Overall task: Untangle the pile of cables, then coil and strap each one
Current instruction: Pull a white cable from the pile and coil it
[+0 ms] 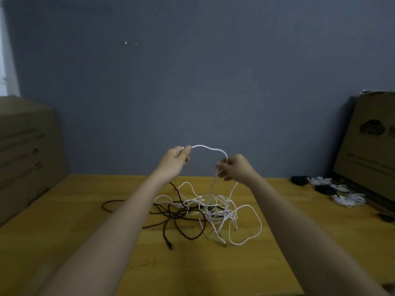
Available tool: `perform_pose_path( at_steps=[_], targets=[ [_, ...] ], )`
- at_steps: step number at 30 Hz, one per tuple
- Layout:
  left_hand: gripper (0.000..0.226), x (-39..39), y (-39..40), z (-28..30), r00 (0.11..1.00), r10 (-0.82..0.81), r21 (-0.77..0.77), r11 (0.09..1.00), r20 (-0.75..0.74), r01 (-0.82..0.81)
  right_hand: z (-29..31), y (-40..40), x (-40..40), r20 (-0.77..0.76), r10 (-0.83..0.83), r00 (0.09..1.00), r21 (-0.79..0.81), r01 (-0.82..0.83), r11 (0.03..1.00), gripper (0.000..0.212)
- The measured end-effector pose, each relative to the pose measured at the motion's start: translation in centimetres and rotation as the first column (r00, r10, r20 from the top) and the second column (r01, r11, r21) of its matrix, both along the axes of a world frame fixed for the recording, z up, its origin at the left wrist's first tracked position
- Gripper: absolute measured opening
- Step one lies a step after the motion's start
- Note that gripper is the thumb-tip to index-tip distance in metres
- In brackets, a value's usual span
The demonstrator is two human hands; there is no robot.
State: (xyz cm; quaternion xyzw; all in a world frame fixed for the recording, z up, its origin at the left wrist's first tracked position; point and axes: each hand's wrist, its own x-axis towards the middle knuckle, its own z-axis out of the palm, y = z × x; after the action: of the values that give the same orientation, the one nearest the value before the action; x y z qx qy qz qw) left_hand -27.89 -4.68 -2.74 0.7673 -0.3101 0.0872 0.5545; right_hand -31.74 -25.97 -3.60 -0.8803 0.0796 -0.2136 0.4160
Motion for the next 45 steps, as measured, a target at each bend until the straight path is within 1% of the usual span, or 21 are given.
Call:
perform_pose_path(
  at_steps=[2,3,4,6,7,8,9,10,12,16,18,19,21,23,25,28,34,37,39,42,45],
  targets=[
    [0.038,0.0,0.2,-0.7,0.999,-0.001,-0.023,1.0,-0.038,0.0,0.4,0.4,-0.5,0.287,-0.118,0.951,0.287,0.032,0.958,0.018],
    [0.038,0.0,0.3,-1.0,0.999,0.001,-0.028,1.0,-0.054,-0.003,0.5,0.6,-0.9,0.337,-0.138,0.931,0.385,-0.003,0.923,0.017],
    [0.038,-0.1,0.3,-1.2,0.998,0.008,-0.04,0.999,-0.068,-0.011,0.4,0.7,-1.3,0.313,-0.097,0.945,0.368,-0.026,0.929,0.017],
    [0.037,-0.2,0.3,-1.8,0.995,0.022,-0.058,0.998,-0.094,-0.027,-0.5,1.0,-2.3,-0.002,0.037,0.999,0.029,-0.037,0.999,0.02],
    [0.037,-0.2,0.3,-2.0,0.995,0.026,-0.056,0.998,-0.098,-0.031,-1.2,1.0,-2.6,-0.137,0.05,0.989,-0.143,-0.07,0.987,0.021],
    [0.036,-0.2,0.3,-2.3,0.995,0.029,-0.053,0.998,-0.099,-0.034,-1.7,1.1,-2.7,-0.175,0.05,0.983,-0.209,-0.087,0.974,0.022],
    [0.036,-0.2,0.3,-2.6,0.995,0.031,-0.059,0.998,-0.099,-0.037,-2.0,1.3,-3.0,-0.149,0.062,0.987,-0.141,-0.083,0.987,0.022],
    [0.036,-0.2,0.2,-2.9,0.994,0.031,-0.078,0.996,-0.101,-0.039,-2.2,1.6,-3.3,-0.081,0.086,0.993,0.007,-0.086,0.996,0.021],
    [0.037,-0.1,0.2,-3.3,0.993,0.027,-0.116,0.992,-0.112,-0.04,-2.3,2.2,-3.9,0.086,0.103,0.991,0.301,-0.124,0.946,0.019],
    [0.036,-0.4,-0.3,-4.2,0.987,-0.049,-0.136,0.99,-0.15,0.028,-2.3,3.4,-5.4,0.25,0.098,0.963,0.458,-0.207,0.864,0.018],
    [0.036,-1.2,-0.8,-4.7,0.983,-0.087,-0.139,0.988,-0.159,0.065,-2.6,4.1,-6.4,0.276,0.14,0.951,0.432,-0.253,0.866,0.015],
    [0.035,-1.8,-1.1,-5.0,0.98,-0.115,-0.141,0.986,-0.162,0.092,-2.8,4.6,-7.0,0.279,0.156,0.947,0.357,-0.254,0.899,0.015],
    [0.032,-3.4,-1.5,-5.6,0.971,-0.173,-0.144,0.978,-0.164,0.15,-3.9,5.0,-8.0,0.282,0.15,0.948,0.048,-0.17,0.984,0.013],
    [0.031,-5.1,-1.7,-6.2,0.965,-0.217,-0.112,0.973,-0.149,0.201,-4.9,5.3,-8.7,0.324,0.12,0.939,-0.277,-0.027,0.961,0.01],
    [0.029,-6.5,-1.8,-7.2,0.961,-0.239,-0.092,0.97,-0.141,0.227,-5.6,5.5,-9.4,0.33,0.147,0.932,-0.407,0.0,0.913,0.011],
    [0.016,-7.7,-1.5,-8.4,0.969,-0.19,-0.09,0.98,-0.16,0.177,-6.3,5.6,-10.6,0.252,0.163,0.954,-0.373,-0.059,0.926,0.017],
    [0.011,-9.0,0.1,-9.3,0.982,-0.048,-0.011,0.999,-0.181,0.046,-8.0,6.4,-11.8,0.146,0.244,0.959,-0.352,-0.18,0.918,0.019],
    [0.009,-9.7,0.4,-9.4,0.984,-0.007,-0.033,0.999,-0.176,0.001,-8.4,6.5,-11.7,0.107,0.257,0.96,-0.291,-0.217,0.932,0.027],
    [0.02,-9.8,0.4,-9.1,0.989,0.023,0.018,1.0,-0.146,-0.021,-8.4,6.9,-11.6,0.155,0.233,0.96,-0.178,-0.205,0.962,0.022],
    [0.036,-9.9,0.5,-8.6,0.997,0.043,0.128,0.991,-0.063,-0.035,-8.5,7.4,-11.3,0.261,0.202,0.944,-0.119,-0.176,0.977,0.009],
    [0.032,-10.0,1.6,-8.0,0.993,-0.047,0.036,0.998,-0.112,0.052,-8.7,7.0,-11.0,0.287,0.095,0.953,0.017,-0.104,0.994,0.019]
  ],
)
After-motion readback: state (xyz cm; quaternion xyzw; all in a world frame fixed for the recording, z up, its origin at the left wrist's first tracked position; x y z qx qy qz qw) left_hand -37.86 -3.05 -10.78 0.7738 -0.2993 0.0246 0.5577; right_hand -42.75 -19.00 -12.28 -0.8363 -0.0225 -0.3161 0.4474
